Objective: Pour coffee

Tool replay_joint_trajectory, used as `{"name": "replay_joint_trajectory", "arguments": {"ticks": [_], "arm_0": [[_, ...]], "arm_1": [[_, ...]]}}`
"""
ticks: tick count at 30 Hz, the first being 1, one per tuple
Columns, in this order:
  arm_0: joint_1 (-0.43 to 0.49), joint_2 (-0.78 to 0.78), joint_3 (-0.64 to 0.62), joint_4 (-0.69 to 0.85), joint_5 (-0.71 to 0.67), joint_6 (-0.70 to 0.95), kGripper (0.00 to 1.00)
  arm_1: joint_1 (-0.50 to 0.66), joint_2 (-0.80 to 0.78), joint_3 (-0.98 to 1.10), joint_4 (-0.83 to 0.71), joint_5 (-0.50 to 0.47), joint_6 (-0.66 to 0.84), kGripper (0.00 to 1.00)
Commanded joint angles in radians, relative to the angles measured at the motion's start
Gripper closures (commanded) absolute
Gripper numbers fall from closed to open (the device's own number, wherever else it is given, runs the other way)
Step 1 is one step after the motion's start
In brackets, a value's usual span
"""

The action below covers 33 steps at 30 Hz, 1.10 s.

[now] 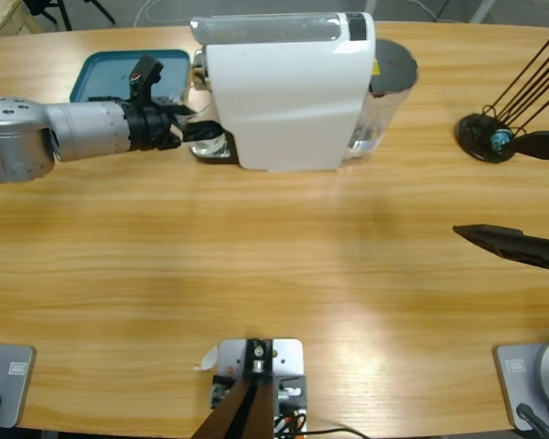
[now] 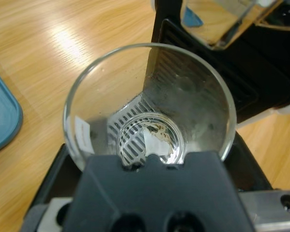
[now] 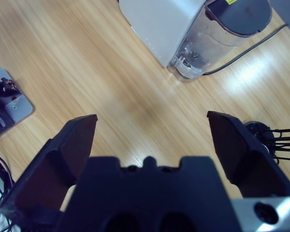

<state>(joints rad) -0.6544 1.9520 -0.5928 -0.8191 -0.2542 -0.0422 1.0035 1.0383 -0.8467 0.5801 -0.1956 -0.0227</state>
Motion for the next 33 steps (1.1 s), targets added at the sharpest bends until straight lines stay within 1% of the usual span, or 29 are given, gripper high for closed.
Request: {"name": "replay_joint_trajectory", "arguments": {"ticks": [1, 11, 18, 23, 27, 29, 31, 32, 33], "arm_0": [[0.007, 0.034, 0.005, 0.042, -0.019, 0.025, 0.032], [0.007, 0.002, 0.028, 0.049, -0.019, 0.045, 0.032], [0.007, -0.130, 0.111, 0.054, -0.023, 0.065, 0.032], [0.007, -0.242, 0.129, 0.121, -0.023, 0.073, 0.032], [0.007, -0.397, 0.165, 0.253, -0.005, 0.070, 0.032], [0.008, -0.517, 0.161, 0.363, 0.031, 0.065, 0.036], [0.034, -0.617, 0.095, 0.560, 0.054, 0.022, 0.078], [0.038, -0.660, 0.043, 0.689, 0.086, 0.007, 0.058], [0.038, -0.694, -0.022, 0.833, 0.131, 0.008, 0.037]], "arm_1": [[-0.009, -0.039, 0.035, 0.017, 0.005, -0.002, 0.013], [-0.011, -0.035, 0.037, 0.015, 0.011, -0.002, 0.013], [-0.011, -0.014, 0.025, 0.003, 0.021, -0.002, 0.013], [-0.011, -0.008, -0.010, 0.020, 0.022, -0.002, 0.013], [-0.011, 0.008, -0.052, 0.051, 0.031, 0.019, 0.000], [-0.011, 0.056, -0.105, 0.100, 0.053, 0.038, 0.000], [-0.040, 0.122, -0.180, 0.176, 0.074, 0.050, 0.013], [-0.063, 0.141, -0.211, 0.198, 0.099, 0.049, 0.102], [-0.090, 0.158, -0.245, 0.219, 0.114, 0.044, 0.244]]}}
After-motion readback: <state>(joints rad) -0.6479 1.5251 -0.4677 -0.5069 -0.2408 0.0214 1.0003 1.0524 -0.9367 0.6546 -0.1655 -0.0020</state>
